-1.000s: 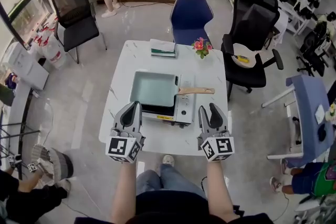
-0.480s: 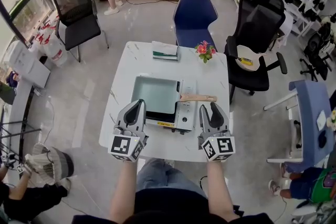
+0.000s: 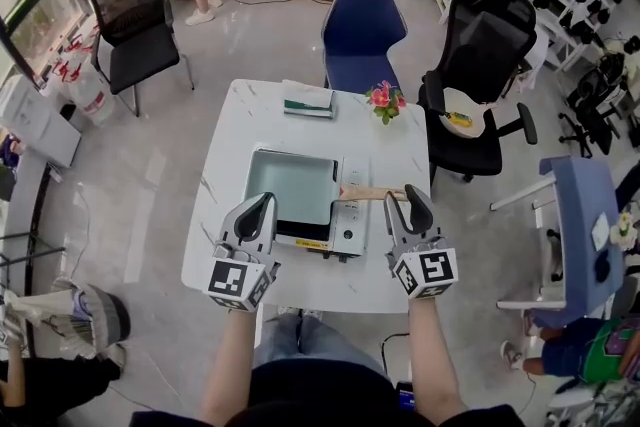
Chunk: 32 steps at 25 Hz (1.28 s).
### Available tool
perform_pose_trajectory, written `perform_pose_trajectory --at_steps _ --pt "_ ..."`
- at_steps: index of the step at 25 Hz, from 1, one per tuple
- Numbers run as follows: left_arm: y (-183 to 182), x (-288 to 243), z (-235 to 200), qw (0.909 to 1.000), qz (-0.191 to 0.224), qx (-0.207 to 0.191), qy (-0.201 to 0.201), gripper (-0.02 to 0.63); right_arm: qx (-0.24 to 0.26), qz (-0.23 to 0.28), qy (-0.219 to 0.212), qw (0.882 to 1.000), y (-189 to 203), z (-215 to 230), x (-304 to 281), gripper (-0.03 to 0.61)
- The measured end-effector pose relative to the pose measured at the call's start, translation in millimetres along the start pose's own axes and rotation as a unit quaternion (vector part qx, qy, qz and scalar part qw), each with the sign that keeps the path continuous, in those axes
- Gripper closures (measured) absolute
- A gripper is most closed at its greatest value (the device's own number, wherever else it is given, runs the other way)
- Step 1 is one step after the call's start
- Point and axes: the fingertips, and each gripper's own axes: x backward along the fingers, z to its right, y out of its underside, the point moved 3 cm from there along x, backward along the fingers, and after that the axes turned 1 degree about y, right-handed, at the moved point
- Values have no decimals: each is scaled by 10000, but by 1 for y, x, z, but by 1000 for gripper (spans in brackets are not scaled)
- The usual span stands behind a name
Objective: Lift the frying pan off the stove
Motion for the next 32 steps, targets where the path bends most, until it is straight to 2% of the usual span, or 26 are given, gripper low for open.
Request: perform_pose_trajectory --at_steps 5,8,10,14,19,22,25,28,32 --pt "0 -1 1 9999 -16 43 110 597 884 -590 -719 9917 -10 0 -24 439" --pt "2 0 4 9998 -50 8 194 597 1294 -1047 -1232 9783 -7 -1 -42 439" --pt "3 0 6 9997 -53 25 226 598 1637 -1409 -1572 9636 -3 -3 -51 439" --pt "6 0 9 9995 -69 47 297 597 2111 -2229 -2322 9229 12 -8 -64 437" --pt "8 1 11 9994 -120 75 322 598 2800 -3221 -3001 8531 34 -15 -70 431" --pt "10 3 9 9994 -135 94 297 598 3108 -3644 -3320 8127 52 -20 -72 405" --pt "11 5 7 9995 -143 97 252 598 3403 -3932 -3545 7771 74 -22 -75 371" --pt "11 7 4 9996 -161 105 205 597 3624 -4182 -3615 7504 91 -21 -76 367" --pt "13 9 1 9997 -190 110 139 597 3789 -4419 -3655 7264 110 -19 -81 367"
